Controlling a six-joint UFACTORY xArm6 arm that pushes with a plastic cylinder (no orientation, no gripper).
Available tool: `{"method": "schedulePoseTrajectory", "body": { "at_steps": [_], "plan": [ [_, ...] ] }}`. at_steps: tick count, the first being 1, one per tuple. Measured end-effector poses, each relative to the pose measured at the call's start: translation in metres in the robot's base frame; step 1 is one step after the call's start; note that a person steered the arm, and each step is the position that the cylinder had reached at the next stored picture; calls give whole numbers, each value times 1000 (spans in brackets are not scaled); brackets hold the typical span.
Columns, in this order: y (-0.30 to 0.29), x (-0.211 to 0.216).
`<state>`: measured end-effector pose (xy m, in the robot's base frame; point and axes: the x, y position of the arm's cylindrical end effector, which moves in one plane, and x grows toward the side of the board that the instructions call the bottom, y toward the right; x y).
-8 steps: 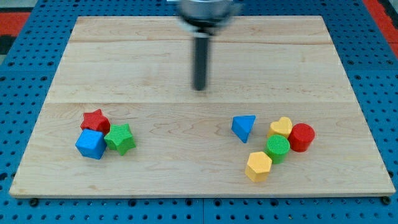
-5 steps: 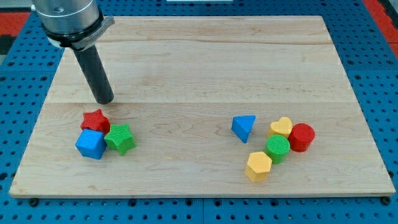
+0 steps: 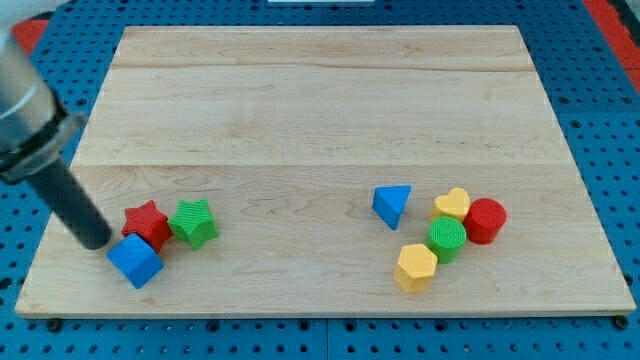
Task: Push the red star into the green star
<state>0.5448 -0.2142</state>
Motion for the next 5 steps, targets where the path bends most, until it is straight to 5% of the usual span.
{"method": "schedulePoseTrajectory", "body": {
  "at_steps": [5],
  "plan": [
    [93,-61]
  ]
}}
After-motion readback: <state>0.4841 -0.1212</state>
